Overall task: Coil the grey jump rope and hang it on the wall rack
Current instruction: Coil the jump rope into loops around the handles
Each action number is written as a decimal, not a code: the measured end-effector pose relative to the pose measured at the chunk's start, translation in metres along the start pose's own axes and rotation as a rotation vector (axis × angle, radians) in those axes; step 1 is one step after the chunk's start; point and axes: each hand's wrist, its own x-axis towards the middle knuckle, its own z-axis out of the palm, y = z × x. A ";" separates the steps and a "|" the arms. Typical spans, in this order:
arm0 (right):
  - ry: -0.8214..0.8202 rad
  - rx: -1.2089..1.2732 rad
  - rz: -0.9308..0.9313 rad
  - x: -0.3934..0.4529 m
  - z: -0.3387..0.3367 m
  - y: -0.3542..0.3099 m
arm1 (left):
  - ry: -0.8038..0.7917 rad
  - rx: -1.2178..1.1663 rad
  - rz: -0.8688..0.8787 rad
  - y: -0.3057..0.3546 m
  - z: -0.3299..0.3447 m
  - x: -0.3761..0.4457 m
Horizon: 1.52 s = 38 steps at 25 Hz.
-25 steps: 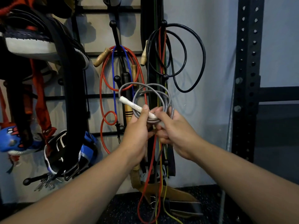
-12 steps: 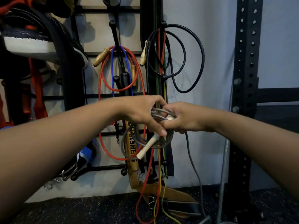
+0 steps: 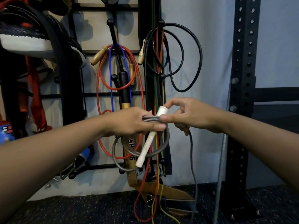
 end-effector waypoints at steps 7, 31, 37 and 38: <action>0.097 0.289 0.205 -0.007 0.012 0.037 | 0.379 -0.646 0.075 -0.013 0.010 -0.001; 0.682 0.903 0.171 0.014 0.069 -0.021 | 0.757 -1.414 -0.112 -0.001 0.040 0.014; 0.574 0.804 0.107 0.014 0.070 -0.007 | 0.763 -1.471 -0.082 -0.009 0.039 0.006; 0.543 0.765 0.086 0.012 0.068 -0.006 | 0.757 -1.464 -0.087 -0.011 0.037 0.004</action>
